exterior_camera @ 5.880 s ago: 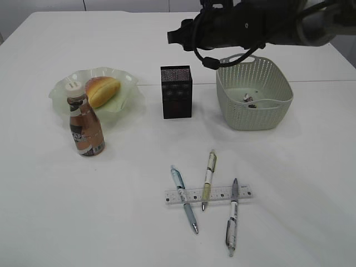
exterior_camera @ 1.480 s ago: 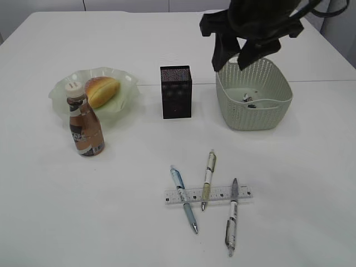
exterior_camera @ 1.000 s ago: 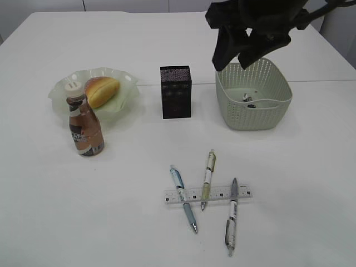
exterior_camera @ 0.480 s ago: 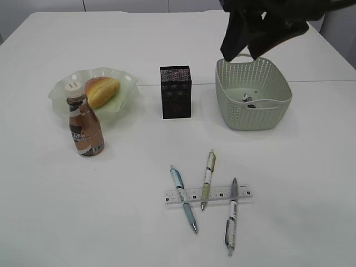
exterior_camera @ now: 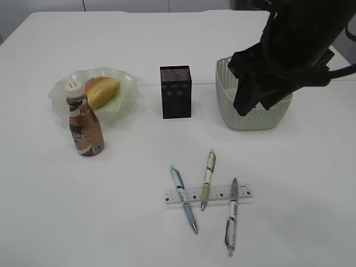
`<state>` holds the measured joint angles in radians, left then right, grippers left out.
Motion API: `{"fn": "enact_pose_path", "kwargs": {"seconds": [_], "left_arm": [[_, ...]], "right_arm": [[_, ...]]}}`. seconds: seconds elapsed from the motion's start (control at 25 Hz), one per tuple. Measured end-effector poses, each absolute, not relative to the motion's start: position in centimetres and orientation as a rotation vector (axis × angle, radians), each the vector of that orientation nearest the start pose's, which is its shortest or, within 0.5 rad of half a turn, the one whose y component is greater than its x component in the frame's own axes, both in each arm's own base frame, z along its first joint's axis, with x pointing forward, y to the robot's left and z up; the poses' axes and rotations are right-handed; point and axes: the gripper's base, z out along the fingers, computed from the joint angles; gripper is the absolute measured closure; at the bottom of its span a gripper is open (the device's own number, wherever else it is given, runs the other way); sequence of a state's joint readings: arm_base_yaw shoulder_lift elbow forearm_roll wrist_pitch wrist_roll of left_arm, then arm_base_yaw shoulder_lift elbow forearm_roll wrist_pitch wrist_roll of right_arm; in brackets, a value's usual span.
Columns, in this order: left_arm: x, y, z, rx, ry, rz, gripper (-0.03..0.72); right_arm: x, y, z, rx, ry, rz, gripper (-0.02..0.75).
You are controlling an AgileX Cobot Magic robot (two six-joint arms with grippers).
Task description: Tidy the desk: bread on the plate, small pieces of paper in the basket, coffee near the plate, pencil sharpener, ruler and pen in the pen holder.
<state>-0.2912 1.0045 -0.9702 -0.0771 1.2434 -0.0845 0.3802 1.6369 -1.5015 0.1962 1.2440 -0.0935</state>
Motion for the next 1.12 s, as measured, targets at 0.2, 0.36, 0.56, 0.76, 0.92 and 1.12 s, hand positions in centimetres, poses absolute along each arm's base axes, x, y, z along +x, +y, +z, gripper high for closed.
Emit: {"fn": "enact_pose_path", "kwargs": {"seconds": [0.2,0.36,0.56,0.76,0.92,1.12], "left_arm": [[15.7,-5.3,34.1,0.290,2.731,-0.188,0.335],[16.4,-5.4,36.2,0.290,2.665,-0.190,0.335],[18.6,-6.1,37.9,0.298,2.635,-0.192,0.335],[21.4,-7.7,38.5,0.426,2.626,-0.176,0.335],[23.6,-10.2,38.4,0.630,2.606,-0.166,0.335],[25.6,-14.4,36.7,0.883,2.600,-0.163,0.334]], "right_arm": [[30.7,12.9,32.3,-0.679,2.795,0.149,0.336],[31.2,11.8,32.3,-0.572,2.805,-0.010,0.336],[31.8,9.9,32.3,-0.435,2.824,-0.054,0.336],[32.7,6.8,32.2,-0.287,2.847,-0.079,0.336],[33.5,3.8,31.7,-0.143,2.878,-0.079,0.336],[34.3,1.2,30.5,-0.014,2.920,-0.068,0.336]]}}
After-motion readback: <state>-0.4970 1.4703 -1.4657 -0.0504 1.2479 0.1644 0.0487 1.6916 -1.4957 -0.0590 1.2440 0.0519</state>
